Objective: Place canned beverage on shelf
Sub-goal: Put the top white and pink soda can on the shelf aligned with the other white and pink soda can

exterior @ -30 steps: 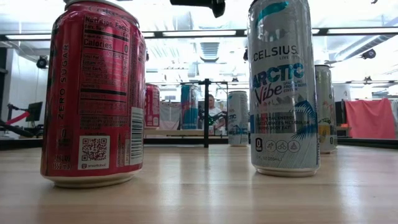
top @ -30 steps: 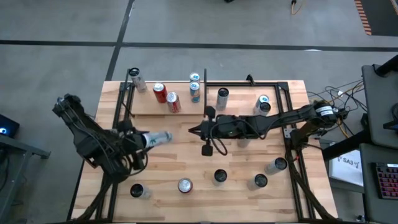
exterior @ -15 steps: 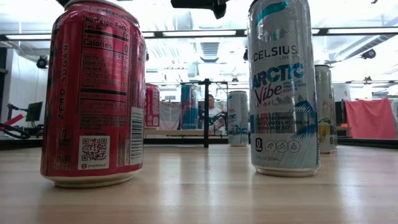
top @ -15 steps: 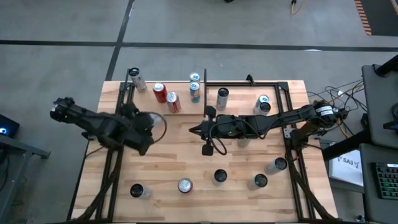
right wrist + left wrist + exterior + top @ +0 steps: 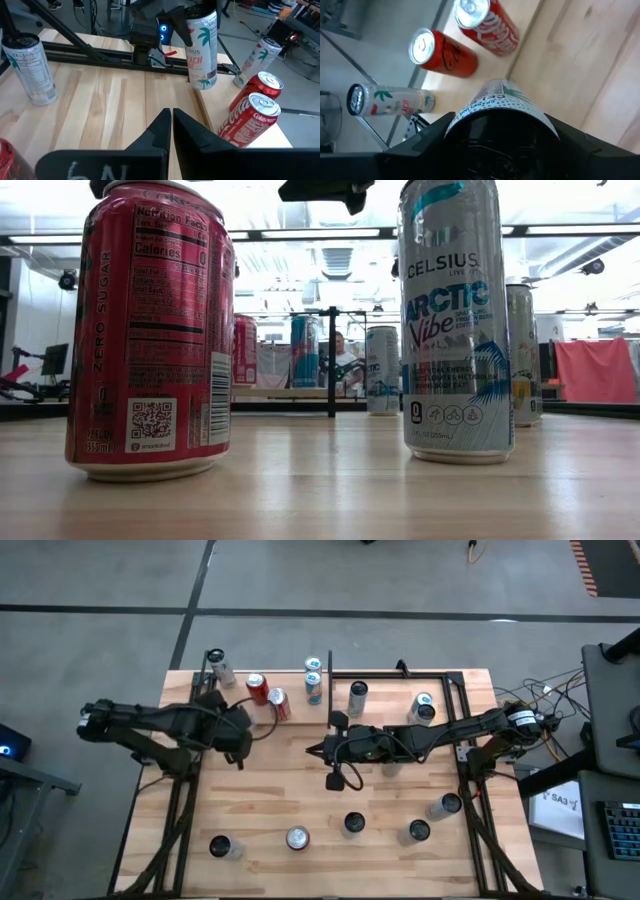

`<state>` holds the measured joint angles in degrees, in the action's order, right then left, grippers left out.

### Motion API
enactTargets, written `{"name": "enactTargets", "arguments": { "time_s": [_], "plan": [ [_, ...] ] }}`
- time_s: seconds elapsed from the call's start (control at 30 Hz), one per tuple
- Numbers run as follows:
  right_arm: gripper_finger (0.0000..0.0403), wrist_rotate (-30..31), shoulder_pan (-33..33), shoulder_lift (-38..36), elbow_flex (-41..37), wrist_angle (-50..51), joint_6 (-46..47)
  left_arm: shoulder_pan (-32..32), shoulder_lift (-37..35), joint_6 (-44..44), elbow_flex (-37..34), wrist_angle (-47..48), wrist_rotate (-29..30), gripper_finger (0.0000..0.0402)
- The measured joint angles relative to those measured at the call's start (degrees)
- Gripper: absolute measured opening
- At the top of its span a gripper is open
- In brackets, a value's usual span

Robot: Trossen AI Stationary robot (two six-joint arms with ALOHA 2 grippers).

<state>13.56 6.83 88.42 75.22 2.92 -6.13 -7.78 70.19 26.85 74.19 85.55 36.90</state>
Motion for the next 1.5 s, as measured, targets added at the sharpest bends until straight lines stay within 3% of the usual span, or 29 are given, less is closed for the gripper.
{"name": "enactTargets", "arguments": {
  "time_s": [0.4,0.93,1.13,1.5],
  "plan": [
    [0.0009,0.00,0.00,-0.09,0.02,-0.68,0.03,12.76,-0.10,-2.25,0.00,-0.50,-4.91,0.0239],
    [0.0009,-0.02,0.00,-0.13,0.04,-0.66,1.64,16.57,-5.76,-3.09,-0.62,-4.50,-6.28,0.0239],
    [0.0009,-0.02,0.00,-0.13,0.07,-0.68,1.60,20.23,-5.75,-1.65,-3.95,-6.10,-6.14,0.0239],
    [0.0009,-0.02,0.00,-0.13,0.11,-0.92,0.95,24.52,-5.88,-8.48,-9.79,-11.85,-6.18,0.0239]
  ]
}}
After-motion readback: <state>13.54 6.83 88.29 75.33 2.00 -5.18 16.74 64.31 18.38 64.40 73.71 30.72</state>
